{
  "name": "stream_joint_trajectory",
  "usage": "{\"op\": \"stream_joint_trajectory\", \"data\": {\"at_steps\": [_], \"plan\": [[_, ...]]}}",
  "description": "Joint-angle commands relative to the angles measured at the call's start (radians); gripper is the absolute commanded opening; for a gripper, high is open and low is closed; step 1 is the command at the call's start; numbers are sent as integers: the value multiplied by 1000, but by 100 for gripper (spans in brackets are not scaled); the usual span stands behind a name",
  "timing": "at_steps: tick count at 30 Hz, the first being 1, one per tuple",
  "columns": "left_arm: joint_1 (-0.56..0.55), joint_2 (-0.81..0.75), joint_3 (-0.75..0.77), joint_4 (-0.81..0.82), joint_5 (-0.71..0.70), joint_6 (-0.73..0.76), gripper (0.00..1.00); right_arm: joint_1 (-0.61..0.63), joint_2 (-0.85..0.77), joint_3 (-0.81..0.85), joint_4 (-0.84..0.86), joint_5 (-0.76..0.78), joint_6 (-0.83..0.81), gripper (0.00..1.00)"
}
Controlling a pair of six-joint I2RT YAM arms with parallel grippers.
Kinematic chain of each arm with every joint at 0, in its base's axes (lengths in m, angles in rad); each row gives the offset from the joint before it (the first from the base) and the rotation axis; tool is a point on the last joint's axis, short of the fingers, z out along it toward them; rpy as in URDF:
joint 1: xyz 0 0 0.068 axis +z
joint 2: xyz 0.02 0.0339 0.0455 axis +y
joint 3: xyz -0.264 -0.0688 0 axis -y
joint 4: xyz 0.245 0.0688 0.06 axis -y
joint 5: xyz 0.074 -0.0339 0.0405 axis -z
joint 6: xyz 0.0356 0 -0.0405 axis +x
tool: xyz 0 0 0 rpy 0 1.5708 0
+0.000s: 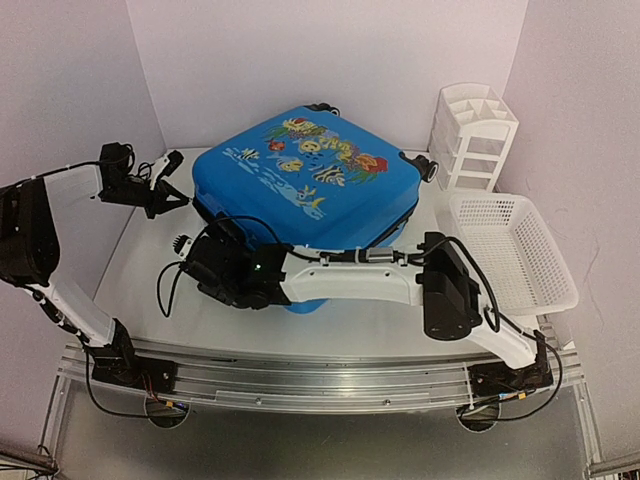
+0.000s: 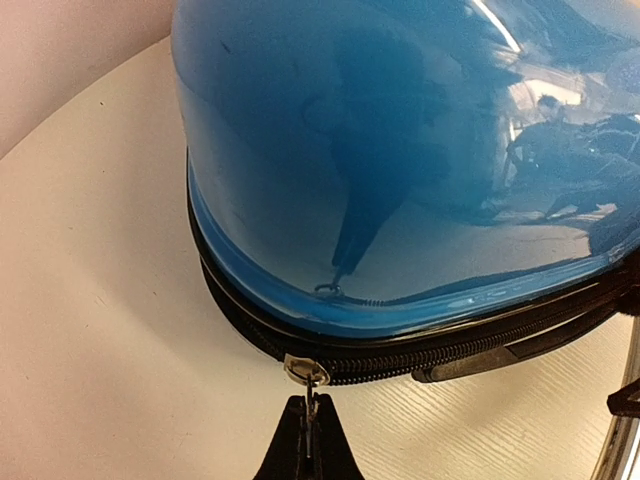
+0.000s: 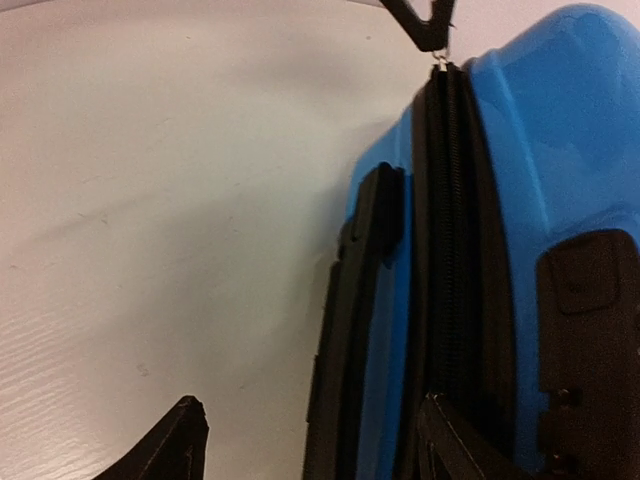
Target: Open, take out, and arrange the luggage
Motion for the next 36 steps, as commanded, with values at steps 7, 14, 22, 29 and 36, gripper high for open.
{"op": "stream_joint_trajectory", "data": {"at_steps": [7, 14, 22, 29, 36], "plan": [[11, -121, -30, 35, 34, -45, 0, -5, 9, -40, -86, 264, 6, 68], [11, -130, -29, 54, 42, -90, 0, -45, 71, -95, -136, 178, 20, 64], [6, -132, -66, 45, 31, -41, 0, -97, 179, 7, -271, 88, 45, 61], [-18, -139, -94, 11, 28, 33, 0, -100, 262, 77, -415, 30, 53, 56], [-13, -133, -73, 78, 34, -118, 0, -100, 189, -39, -436, -7, 67, 22]]}}
